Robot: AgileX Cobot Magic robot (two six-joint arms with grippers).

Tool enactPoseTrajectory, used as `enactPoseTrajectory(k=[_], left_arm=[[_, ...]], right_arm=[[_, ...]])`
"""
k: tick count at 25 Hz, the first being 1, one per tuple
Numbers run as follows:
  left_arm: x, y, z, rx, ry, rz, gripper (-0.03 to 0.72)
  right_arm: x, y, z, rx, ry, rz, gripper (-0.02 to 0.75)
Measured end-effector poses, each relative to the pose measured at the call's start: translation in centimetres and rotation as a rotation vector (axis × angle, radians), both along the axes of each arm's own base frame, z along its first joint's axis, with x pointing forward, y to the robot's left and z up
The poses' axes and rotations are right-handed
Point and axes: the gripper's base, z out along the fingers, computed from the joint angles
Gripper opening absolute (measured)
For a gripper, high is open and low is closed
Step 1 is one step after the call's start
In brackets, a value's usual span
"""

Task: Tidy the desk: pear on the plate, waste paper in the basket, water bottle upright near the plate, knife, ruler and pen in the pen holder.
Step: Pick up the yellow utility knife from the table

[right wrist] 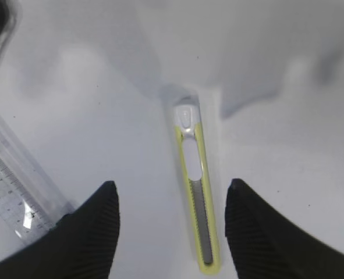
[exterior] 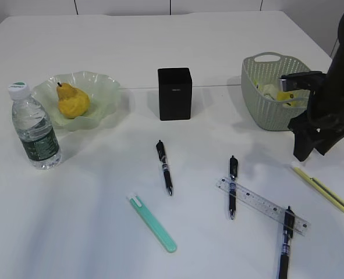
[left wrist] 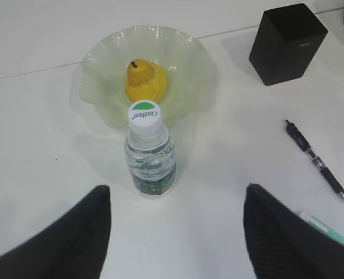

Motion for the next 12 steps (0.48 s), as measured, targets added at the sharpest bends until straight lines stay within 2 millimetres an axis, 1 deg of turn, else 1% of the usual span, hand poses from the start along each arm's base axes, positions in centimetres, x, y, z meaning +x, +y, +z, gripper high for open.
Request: enactPoseTrajectory(k=[4, 12], left_arm=[[0.0, 0.0, 0.0, 0.000, 0.000, 0.000, 0.496], [0.0, 0.0, 0.0, 0.000, 0.000, 0.000, 0.489]], right_arm=[[0.1, 0.0, -0.2, -0.001, -0.021, 0.039, 0.459], [-0.7, 0.0, -2.2, -0.005, -0.031, 0.066, 0.459]])
